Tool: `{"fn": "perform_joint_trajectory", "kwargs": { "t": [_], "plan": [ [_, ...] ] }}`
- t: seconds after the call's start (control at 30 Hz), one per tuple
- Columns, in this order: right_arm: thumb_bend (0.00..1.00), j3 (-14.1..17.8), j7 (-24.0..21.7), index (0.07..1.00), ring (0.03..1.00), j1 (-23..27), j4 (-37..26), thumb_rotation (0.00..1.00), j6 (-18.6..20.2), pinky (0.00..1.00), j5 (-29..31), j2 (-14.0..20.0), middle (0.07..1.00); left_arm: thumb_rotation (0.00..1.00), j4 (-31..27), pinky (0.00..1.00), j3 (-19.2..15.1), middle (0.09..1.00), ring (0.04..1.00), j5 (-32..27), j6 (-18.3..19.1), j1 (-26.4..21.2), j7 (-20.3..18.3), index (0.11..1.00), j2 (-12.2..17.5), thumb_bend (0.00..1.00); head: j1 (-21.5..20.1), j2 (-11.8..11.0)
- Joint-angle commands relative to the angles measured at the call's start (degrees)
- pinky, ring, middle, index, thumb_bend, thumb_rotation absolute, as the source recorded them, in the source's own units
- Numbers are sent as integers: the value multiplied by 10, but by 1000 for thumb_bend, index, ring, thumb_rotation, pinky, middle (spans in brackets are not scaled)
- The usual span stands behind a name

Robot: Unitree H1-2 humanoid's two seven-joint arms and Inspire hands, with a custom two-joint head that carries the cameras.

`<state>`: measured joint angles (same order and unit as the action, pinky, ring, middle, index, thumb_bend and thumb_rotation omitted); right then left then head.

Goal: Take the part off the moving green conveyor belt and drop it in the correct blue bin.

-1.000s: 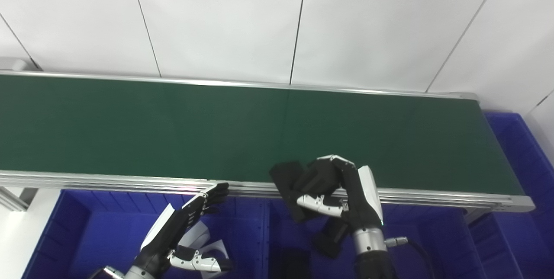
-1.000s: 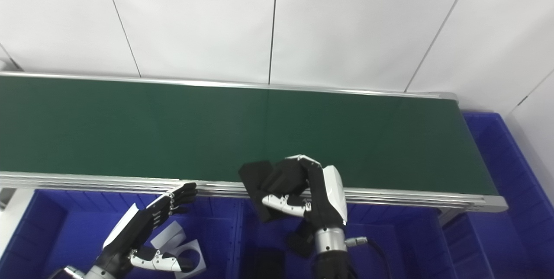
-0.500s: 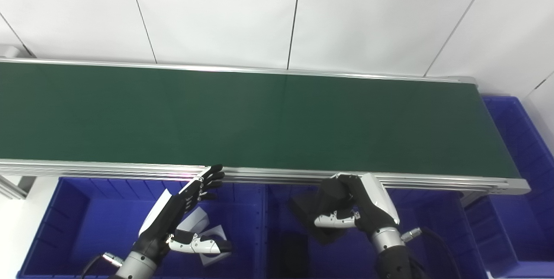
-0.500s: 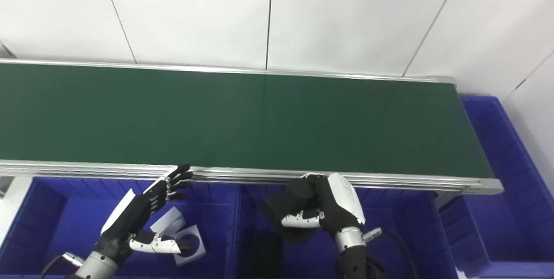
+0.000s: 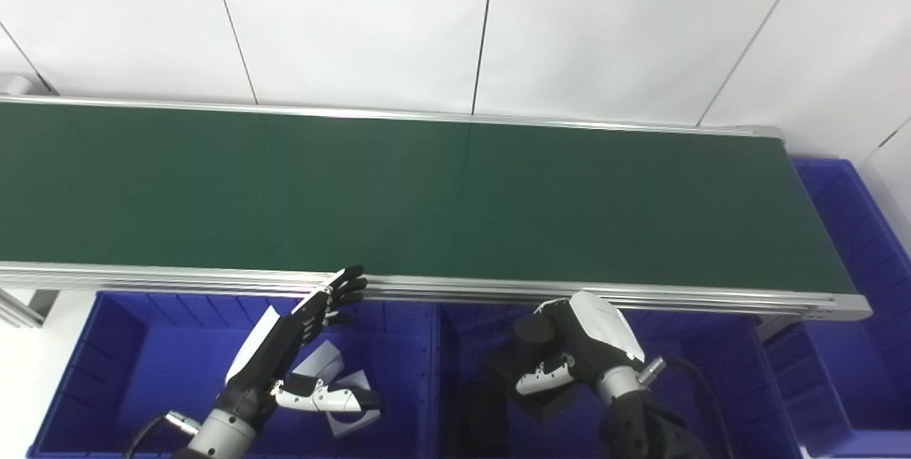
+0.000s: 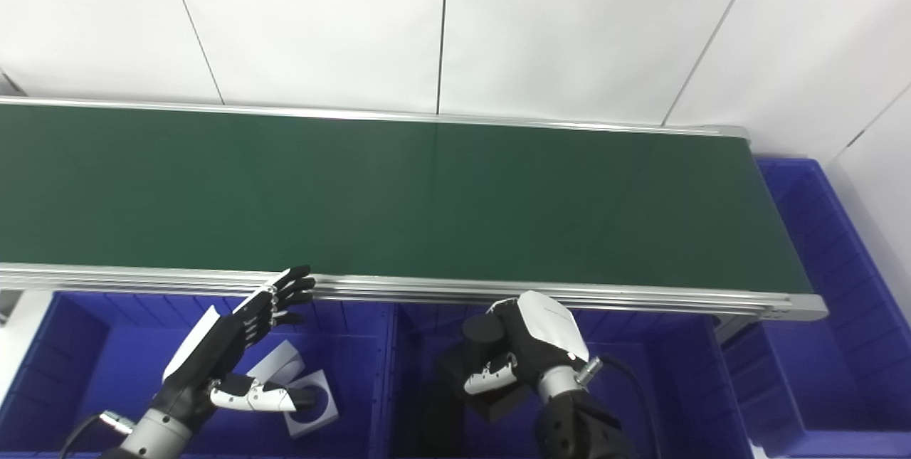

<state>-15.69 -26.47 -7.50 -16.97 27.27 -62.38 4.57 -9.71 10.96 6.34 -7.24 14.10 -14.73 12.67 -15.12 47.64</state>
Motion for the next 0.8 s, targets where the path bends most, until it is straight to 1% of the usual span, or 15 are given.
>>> {"fn": "perform_joint_trajectory", "kwargs": {
  "t": [0.0, 0.07, 0.1, 0.13, 0.17, 0.27, 0.33, 0.4, 0.53, 0.63, 0.67, 0.7, 0.77],
  "plan": [
    [818, -9, 21, 879, 902, -1, -16, 213, -10, 842, -7, 2, 894, 267, -21, 790, -3, 907, 872, -6, -1, -7, -3, 927, 6, 938, -2, 1],
    [838, -15, 37, 908, 939, -9, -19, 253, -13, 884, -6, 0, 919, 274, -21, 789, -3, 911, 875, -3, -2, -8, -2, 926, 8, 942, -7, 3],
    [866, -19, 43, 949, 964, -13, -23, 299, -14, 919, -6, -2, 949, 282, -21, 790, -3, 912, 875, -1, -2, -8, -2, 925, 10, 945, -11, 3],
    [881, -21, 50, 967, 974, -17, -26, 307, -15, 938, -2, -4, 963, 285, -20, 791, -3, 912, 874, 0, -3, -8, -2, 925, 11, 946, -11, 3],
    [901, -21, 63, 987, 980, -23, -29, 294, -19, 950, 8, -8, 976, 286, -21, 790, -3, 912, 873, 0, -4, -8, -2, 925, 12, 947, -10, 5],
    [929, -19, 112, 998, 988, -41, -33, 287, -42, 961, 49, -20, 990, 290, -24, 785, -3, 911, 870, 3, -2, -6, 0, 923, 14, 953, -9, 6],
    [946, -21, 137, 1000, 998, -51, -36, 330, -54, 972, 70, -26, 998, 301, -27, 782, -4, 909, 867, 4, 1, -4, 1, 920, 14, 959, -8, 8],
    [961, -25, 141, 1000, 1000, -58, -42, 402, -53, 994, 87, -32, 1000, 304, -29, 784, -6, 909, 869, 2, 2, -2, 1, 918, 15, 964, -9, 9],
    [979, -34, 140, 1000, 1000, -67, -50, 431, -44, 1000, 113, -41, 1000, 314, -32, 787, -8, 910, 873, 2, 2, -1, -2, 921, 21, 966, -12, 10],
    [992, -37, 157, 1000, 1000, -72, -44, 460, -58, 969, 143, -47, 1000, 307, -27, 771, -9, 907, 861, 2, -6, -2, -3, 923, 25, 960, -10, 11],
    [993, -35, 165, 1000, 1000, -74, -40, 466, -71, 958, 164, -49, 1000, 303, -27, 768, -9, 906, 859, 2, -7, -2, -2, 924, 26, 958, -8, 10],
    [991, -34, 171, 1000, 1000, -75, -36, 477, -80, 920, 180, -50, 1000, 298, -26, 765, -9, 906, 858, 2, -7, -2, -2, 922, 27, 960, -8, 10],
    [991, -26, 182, 1000, 991, -78, -26, 486, -109, 841, 233, -53, 1000, 304, -25, 769, -9, 906, 860, 1, -5, -3, -3, 922, 29, 964, -7, 8]
  ]
}}
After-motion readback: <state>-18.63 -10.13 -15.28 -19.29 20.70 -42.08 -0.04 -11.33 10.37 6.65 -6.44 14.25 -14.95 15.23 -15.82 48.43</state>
